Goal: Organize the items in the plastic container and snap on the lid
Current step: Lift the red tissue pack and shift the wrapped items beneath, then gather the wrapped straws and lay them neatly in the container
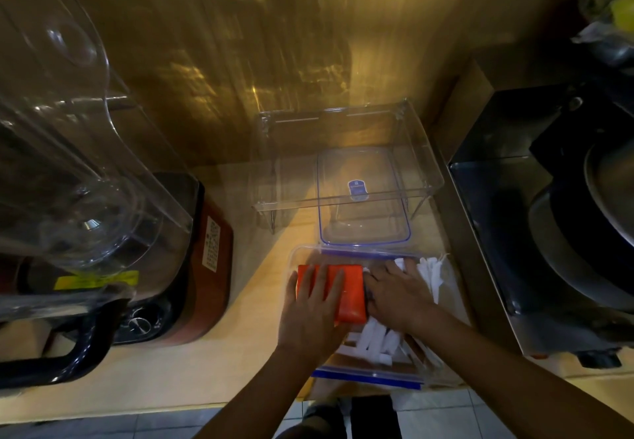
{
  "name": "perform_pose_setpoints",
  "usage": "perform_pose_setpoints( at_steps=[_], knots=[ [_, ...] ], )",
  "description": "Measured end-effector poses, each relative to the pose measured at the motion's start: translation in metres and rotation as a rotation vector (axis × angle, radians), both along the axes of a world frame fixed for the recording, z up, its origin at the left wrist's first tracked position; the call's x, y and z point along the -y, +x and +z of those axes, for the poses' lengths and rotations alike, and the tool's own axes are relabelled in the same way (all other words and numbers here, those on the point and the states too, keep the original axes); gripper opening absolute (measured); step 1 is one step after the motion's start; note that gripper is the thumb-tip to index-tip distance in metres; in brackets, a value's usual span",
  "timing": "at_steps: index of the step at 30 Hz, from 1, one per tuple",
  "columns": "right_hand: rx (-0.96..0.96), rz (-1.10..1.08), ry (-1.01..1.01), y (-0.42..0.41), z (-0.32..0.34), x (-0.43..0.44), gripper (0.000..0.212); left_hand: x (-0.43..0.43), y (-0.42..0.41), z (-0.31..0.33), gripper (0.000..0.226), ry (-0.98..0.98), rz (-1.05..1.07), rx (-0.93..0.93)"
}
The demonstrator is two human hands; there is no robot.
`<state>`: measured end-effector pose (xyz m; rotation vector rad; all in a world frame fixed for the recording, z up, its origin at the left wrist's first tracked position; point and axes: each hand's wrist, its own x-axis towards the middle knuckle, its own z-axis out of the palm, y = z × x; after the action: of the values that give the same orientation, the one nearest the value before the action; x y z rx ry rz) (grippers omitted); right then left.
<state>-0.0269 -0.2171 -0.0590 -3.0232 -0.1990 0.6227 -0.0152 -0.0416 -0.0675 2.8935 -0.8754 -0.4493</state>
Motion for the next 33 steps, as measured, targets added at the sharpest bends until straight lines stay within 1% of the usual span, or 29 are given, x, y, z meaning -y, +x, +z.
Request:
perform_pose_setpoints(
  at_steps=[5, 8, 11, 14, 16, 18, 21, 23, 24, 27, 29, 31, 32, 33],
  knots=[
    [-0.047, -0.031, 0.003, 0.001, 0.004, 0.0, 0.039, 0.003, -0.003, -0.002, 0.088, -0.024, 0.039, -0.027],
    [-0.047, -0.044, -0.006, 0.003, 0.003, -0.006, 0.033, 0.006, -0.005, 0.0, 0.086, -0.007, 0.078, -0.025],
    [-0.043, -0.048, -0.002, 0.001, 0.001, -0.007, 0.032, 0.011, -0.007, 0.001, 0.087, 0.021, 0.082, -0.044],
    [-0.001, -0.047, 0.036, -0.004, 0.0, 0.001, 0.038, 0.012, -0.005, 0.002, 0.089, 0.004, 0.051, -0.058],
    [0.016, -0.067, 0.074, -0.006, 0.0, 0.003, 0.046, 0.006, 0.001, 0.003, 0.082, -0.007, -0.001, -0.075],
    [0.012, -0.084, 0.097, -0.005, 0.001, 0.003, 0.049, -0.003, 0.006, 0.005, 0.072, -0.042, -0.067, -0.091],
    [-0.005, -0.099, 0.122, -0.002, 0.002, -0.001, 0.042, -0.006, 0.005, 0.013, 0.067, -0.068, -0.127, 0.047],
    [-0.009, -0.104, 0.12, -0.003, 0.001, -0.001, 0.04, -0.001, 0.002, 0.015, 0.067, -0.071, -0.117, 0.086],
    [-0.009, -0.107, 0.12, -0.004, 0.001, 0.0, 0.039, 0.0, 0.001, 0.014, 0.067, -0.078, -0.124, 0.078],
    [0.003, -0.102, 0.096, -0.005, 0.006, -0.001, 0.035, -0.003, 0.004, 0.011, 0.068, -0.037, -0.127, -0.028],
    [0.065, -0.076, 0.086, -0.007, 0.011, -0.001, 0.033, -0.004, 0.005, 0.013, 0.069, -0.018, -0.131, -0.064],
    [0.17, -0.041, 0.114, -0.01, 0.022, 0.001, 0.032, -0.002, 0.007, 0.024, 0.068, -0.056, -0.136, -0.109],
    [0.238, -0.032, 0.143, -0.013, 0.028, 0.002, 0.03, 0.0, 0.007, 0.029, 0.063, -0.116, -0.131, -0.106],
    [0.321, -0.043, 0.179, -0.017, 0.033, 0.003, 0.028, 0.004, 0.007, 0.034, 0.054, -0.221, -0.103, -0.091]
  ],
)
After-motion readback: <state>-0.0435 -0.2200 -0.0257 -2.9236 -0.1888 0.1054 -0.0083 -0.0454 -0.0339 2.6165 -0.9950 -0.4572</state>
